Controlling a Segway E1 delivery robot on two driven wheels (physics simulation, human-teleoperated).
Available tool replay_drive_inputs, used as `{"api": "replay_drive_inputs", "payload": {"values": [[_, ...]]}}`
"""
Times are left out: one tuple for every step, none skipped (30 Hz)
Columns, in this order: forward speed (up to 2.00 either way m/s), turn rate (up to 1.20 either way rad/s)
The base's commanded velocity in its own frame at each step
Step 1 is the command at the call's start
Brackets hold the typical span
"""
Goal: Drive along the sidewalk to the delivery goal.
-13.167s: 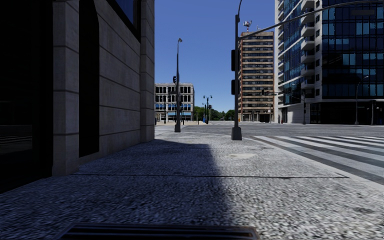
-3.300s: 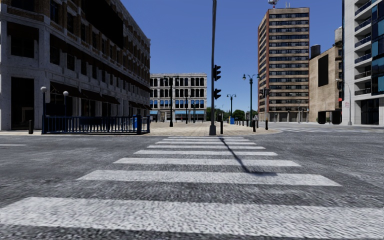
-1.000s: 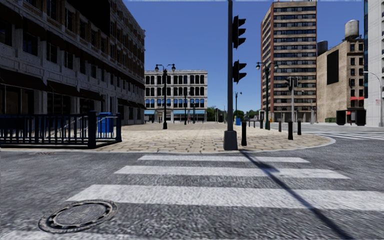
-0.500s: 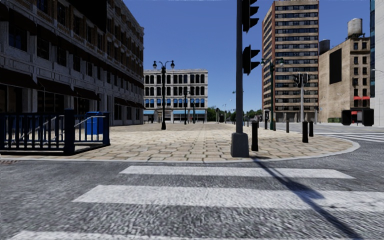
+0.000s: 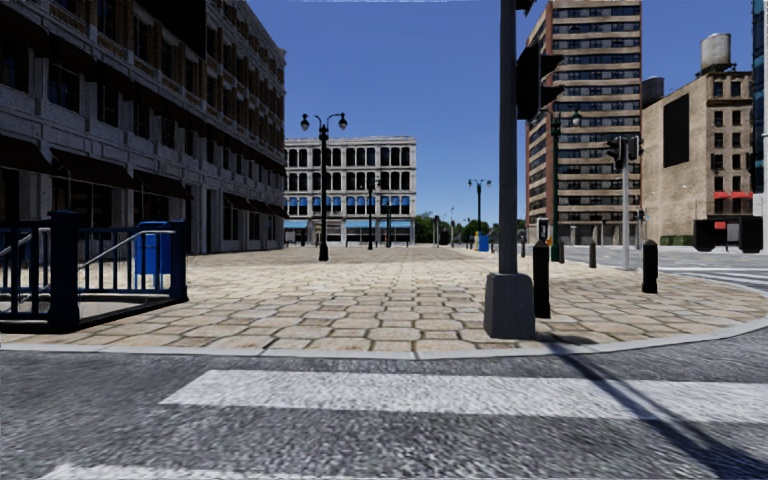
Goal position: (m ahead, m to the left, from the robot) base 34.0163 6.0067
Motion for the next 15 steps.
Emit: {"api": "replay_drive_inputs", "payload": {"values": [[2.0, 0.0], [2.0, 0.0], [2.0, 0.0], [2.0, 0.0], [2.0, 0.0], [2.0, 0.0], [2.0, 0.0], [2.0, 0.0], [2.0, 0.0], [2.0, 0.0], [2.0, 0.0], [2.0, 0.0], [2.0, 0.0], [2.0, 0.0], [2.0, 0.0]]}}
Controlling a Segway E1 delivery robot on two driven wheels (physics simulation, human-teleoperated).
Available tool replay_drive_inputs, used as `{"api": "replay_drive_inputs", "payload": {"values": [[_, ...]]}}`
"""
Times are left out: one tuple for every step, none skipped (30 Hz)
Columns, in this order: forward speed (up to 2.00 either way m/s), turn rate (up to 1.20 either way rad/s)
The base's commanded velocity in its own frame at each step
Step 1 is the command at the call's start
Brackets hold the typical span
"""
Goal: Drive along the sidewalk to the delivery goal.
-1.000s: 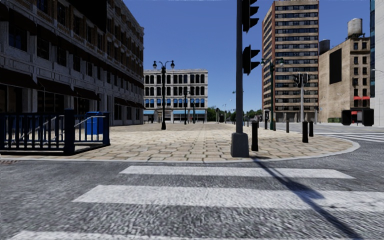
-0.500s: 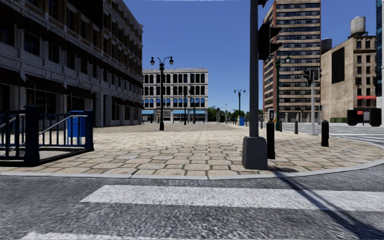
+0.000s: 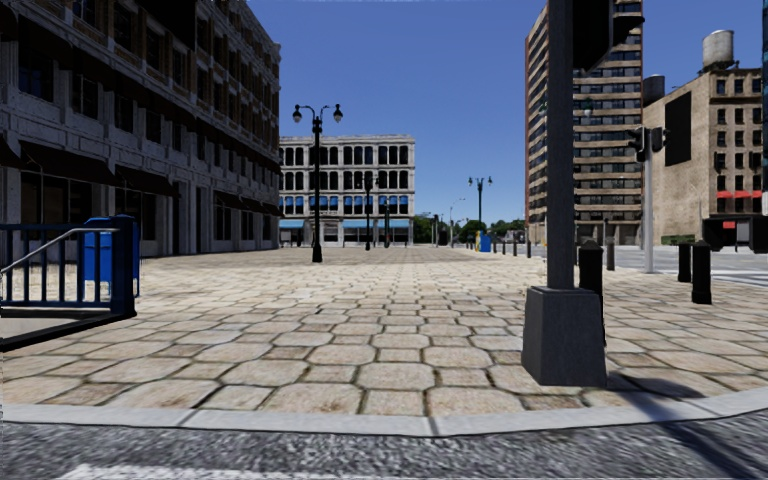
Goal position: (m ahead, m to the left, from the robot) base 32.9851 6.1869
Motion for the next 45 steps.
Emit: {"api": "replay_drive_inputs", "payload": {"values": [[2.0, 0.0], [2.0, 0.0], [2.0, 0.0], [2.0, 0.0], [2.0, 0.0], [2.0, 0.0], [2.0, 0.0], [2.0, 0.0], [2.0, 0.0], [2.0, 0.0], [2.0, 0.0], [2.0, 0.0], [2.0, 0.0], [1.8, 0.0], [1.8, 0.0], [1.77, 0.0], [1.56, 0.0], [1.26, 0.0], [1.16, 0.0], [1.11, 0.0], [1.11, 0.0], [1.07, 0.0], [1.04, 0.0], [1.0, 0.0], [0.97, 0.0], [0.96, 0.0], [0.94, 0.0], [0.94, 0.0], [0.93, 0.0], [0.92, 0.0], [0.92, 0.0], [0.92, 0.0], [0.92, 0.0], [0.92, 0.0], [0.92, 0.0], [0.92, 0.0], [0.92, 0.0], [0.92, 0.0], [0.92, 0.0], [0.92, 0.0], [0.92, 0.0], [0.92, 0.0], [0.92, 0.0], [0.92, 0.0], [0.92, 0.0]]}}
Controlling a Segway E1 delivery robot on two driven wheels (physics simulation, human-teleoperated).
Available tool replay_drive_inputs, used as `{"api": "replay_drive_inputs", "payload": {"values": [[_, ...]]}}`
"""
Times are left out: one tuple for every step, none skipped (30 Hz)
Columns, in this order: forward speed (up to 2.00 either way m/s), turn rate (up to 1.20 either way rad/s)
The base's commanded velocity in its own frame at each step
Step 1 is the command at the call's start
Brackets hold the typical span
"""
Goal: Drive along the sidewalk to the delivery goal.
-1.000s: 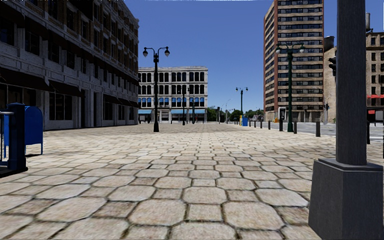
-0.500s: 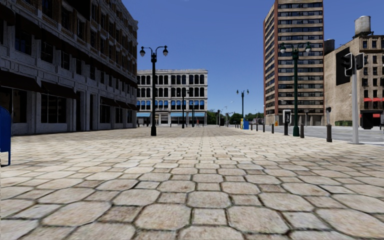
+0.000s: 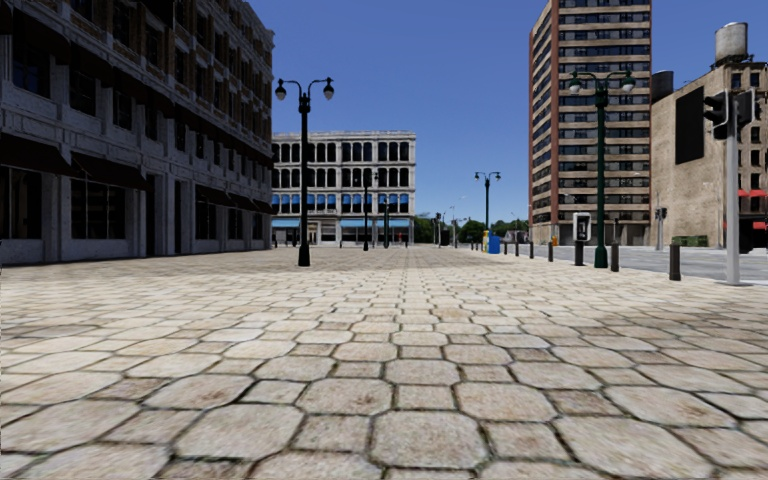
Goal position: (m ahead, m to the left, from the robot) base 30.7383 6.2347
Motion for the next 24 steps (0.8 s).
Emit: {"api": "replay_drive_inputs", "payload": {"values": [[0.93, 0.0], [0.93, 0.0], [0.94, 0.0], [0.95, 0.0], [0.98, 0.0], [1.01, 0.0], [1.04, 0.0], [1.06, 0.0], [1.09, 0.0], [1.12, 0.0], [1.12, 0.0], [1.13, 0.0], [1.14, 0.0], [1.15, 0.0], [1.86, 0.0], [2.0, 0.0], [2.0, 0.0], [2.0, 0.0], [2.0, 0.0], [2.0, 0.0], [2.0, 0.0], [2.0, 0.0], [2.0, 0.0], [2.0, 0.0]]}}
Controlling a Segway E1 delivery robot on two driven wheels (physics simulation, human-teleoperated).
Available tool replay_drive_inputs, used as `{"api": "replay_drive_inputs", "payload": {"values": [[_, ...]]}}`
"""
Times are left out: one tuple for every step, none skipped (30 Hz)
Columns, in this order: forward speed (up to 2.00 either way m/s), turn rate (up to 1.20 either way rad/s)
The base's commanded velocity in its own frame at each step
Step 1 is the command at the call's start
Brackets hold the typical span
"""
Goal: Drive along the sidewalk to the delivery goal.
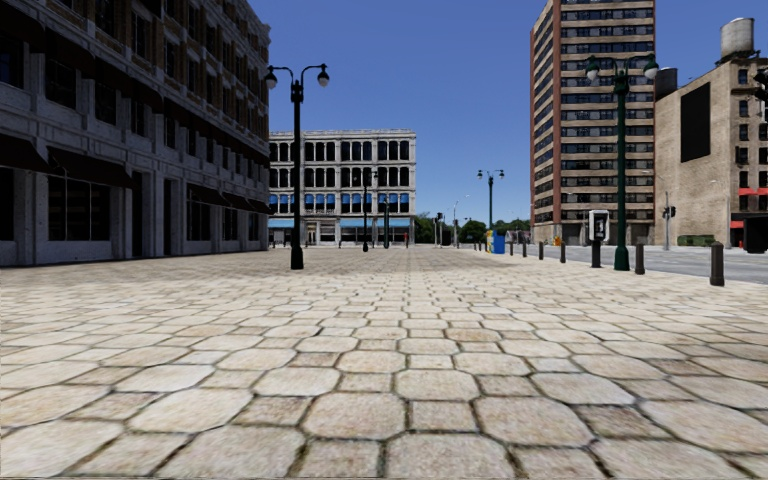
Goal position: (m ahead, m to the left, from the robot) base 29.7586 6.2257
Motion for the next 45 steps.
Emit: {"api": "replay_drive_inputs", "payload": {"values": [[2.0, 0.0], [2.0, 0.0], [2.0, 0.0], [2.0, 0.0], [2.0, 0.0], [2.0, 0.0], [2.0, 0.0], [2.0, 0.0], [2.0, 0.0], [2.0, 0.0], [2.0, 0.0], [2.0, 0.0], [2.0, 0.0], [2.0, 0.0], [2.0, 0.0], [2.0, 0.0], [2.0, 0.0], [2.0, 0.0], [2.0, 0.0], [2.0, 0.0], [2.0, 0.0], [2.0, 0.0], [2.0, 0.0], [2.0, 0.0], [2.0, 0.0], [2.0, 0.0], [2.0, 0.0], [2.0, 0.0], [2.0, 0.0], [2.0, 0.0], [2.0, 0.0], [2.0, 0.0], [2.0, 0.0], [2.0, 0.0], [2.0, 0.0], [2.0, 0.0], [2.0, 0.0], [2.0, 0.0], [2.0, 0.0], [2.0, 0.0], [2.0, 0.0], [2.0, 0.0], [2.0, 0.0], [2.0, 0.0], [2.0, 0.0]]}}
